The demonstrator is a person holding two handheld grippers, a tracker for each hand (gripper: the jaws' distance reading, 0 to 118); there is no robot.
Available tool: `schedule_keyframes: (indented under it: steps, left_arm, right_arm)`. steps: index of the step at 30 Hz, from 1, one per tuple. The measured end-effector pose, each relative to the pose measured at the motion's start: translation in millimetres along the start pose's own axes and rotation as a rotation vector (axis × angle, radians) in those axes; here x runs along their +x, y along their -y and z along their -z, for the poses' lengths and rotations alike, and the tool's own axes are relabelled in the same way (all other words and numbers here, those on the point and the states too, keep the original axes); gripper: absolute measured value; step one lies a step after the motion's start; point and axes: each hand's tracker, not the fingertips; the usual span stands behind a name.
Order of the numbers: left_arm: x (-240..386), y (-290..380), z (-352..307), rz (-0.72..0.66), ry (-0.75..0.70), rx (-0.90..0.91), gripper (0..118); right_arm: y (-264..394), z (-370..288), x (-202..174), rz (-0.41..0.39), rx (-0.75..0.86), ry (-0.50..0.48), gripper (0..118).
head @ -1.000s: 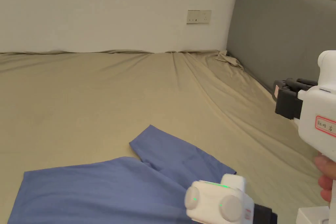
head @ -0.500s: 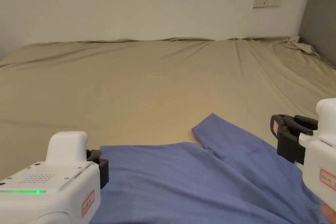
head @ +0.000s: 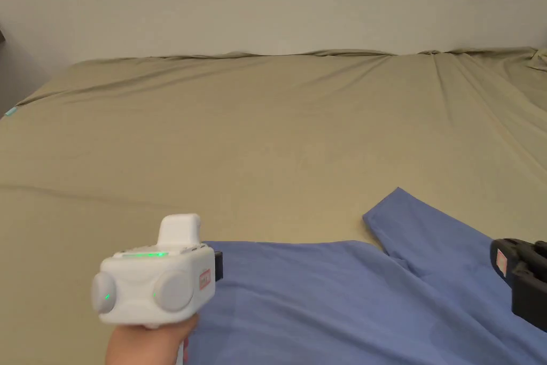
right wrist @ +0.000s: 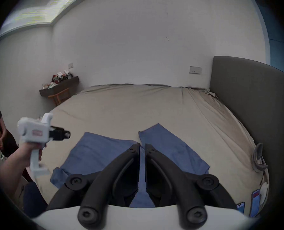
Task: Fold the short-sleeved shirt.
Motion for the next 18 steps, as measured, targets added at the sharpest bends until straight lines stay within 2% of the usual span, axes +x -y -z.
schedule_keyframes:
  steps: [1, 2, 3, 4, 5, 6, 8, 12, 13, 14, 15, 16, 17, 18]
  left_arm:
    - [-2.7, -6.0, 23.2, -0.001, -0.015, -0.021, 0]
    - [-6.3, -10.9, 45.7, -0.014, -0.02, -0.04, 7]
    - [-8.0, -13.9, 68.2, -0.015, -0.054, -0.066, 47]
    - [-9.9, -15.2, 89.6, -0.013, -0.06, -0.108, 97]
    - [-11.5, -13.5, 108.2, -0.028, -0.076, -0.179, 118]
    - [-11.3, -20.6, 111.3, -0.044, -0.081, -0.146, 118]
    - [-10.3, -16.7, 129.9, -0.059, -0.103, -0.192, 118]
    - [-0.1, -0.8, 135.7, -0.024, -0.137, -0.159, 118]
    - [4.1, -2.6, 132.0, -0.008, -0.149, -0.167, 113]
    - [10.5, -4.3, 125.4, 0.022, -0.139, -0.156, 97]
    - [15.5, -4.6, 118.7, 0.045, -0.079, -0.145, 60]
    - [26.1, -3.7, 110.9, 0.073, -0.039, -0.132, 13]
    - [40.8, -0.7, 105.9, 0.096, -0.007, -0.12, 1]
    - [58.6, 5.8, 104.7, 0.366, 0.132, -0.259, 1]
  right_arm:
    - [1.6, 2.6, 2.9, -0.001, -0.011, 0.009, 9]
    - [3.2, 5.3, 6.1, 0.0, -0.022, 0.021, 9]
    - [4.5, 7.8, 9.3, 0.002, -0.034, 0.03, 9]
    - [5.5, 10.0, 12.7, 0.006, -0.046, 0.033, 9]
    - [6.4, 12.0, 16.2, 0.014, -0.056, 0.034, 9]
    - [7.4, 13.7, 19.2, 0.03, -0.063, 0.037, 9]
    - [9.9, 18.0, 24.7, 0.046, -0.075, 0.05, 9]
    - [17.3, 28.3, 31.5, 0.052, -0.114, 0.078, 9]
    - [19.6, 30.1, 33.9, 0.064, -0.123, 0.08, 9]
    - [22.5, 32.6, 37.1, 0.083, -0.135, 0.085, 9]
    - [25.5, 34.8, 40.7, 0.102, -0.15, 0.104, 9]
    - [29.1, 36.9, 45.3, 0.11, -0.167, 0.134, 9]
    - [33.2, 39.2, 50.6, 0.107, -0.182, 0.176, 9]
    - [38.8, 42.6, 59.8, 0.098, -0.201, 0.218, 9]
